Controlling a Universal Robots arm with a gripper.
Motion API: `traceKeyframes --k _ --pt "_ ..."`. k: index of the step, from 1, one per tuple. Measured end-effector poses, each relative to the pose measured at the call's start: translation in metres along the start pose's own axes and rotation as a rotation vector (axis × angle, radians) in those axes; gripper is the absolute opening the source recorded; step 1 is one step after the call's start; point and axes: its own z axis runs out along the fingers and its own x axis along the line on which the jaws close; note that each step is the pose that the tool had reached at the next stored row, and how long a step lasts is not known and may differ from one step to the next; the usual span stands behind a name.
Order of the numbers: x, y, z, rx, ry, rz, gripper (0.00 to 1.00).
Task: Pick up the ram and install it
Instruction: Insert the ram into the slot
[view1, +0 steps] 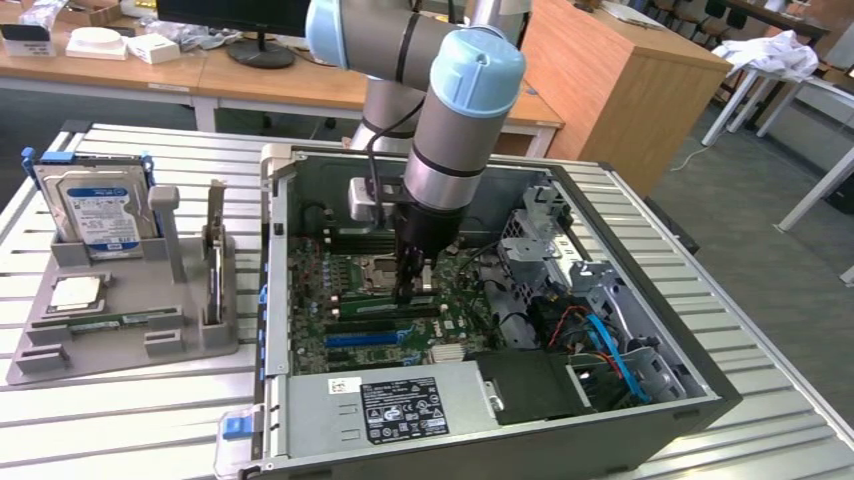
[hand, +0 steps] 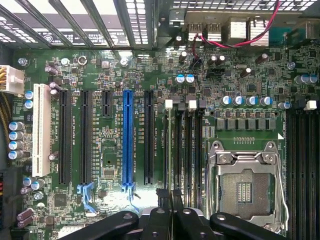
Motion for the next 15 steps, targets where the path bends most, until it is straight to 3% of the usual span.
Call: traceKeyframes --k 15 --pt "0.0003 -0.0050 0.0000 -0.0008 -0.0018 0.000 0.12"
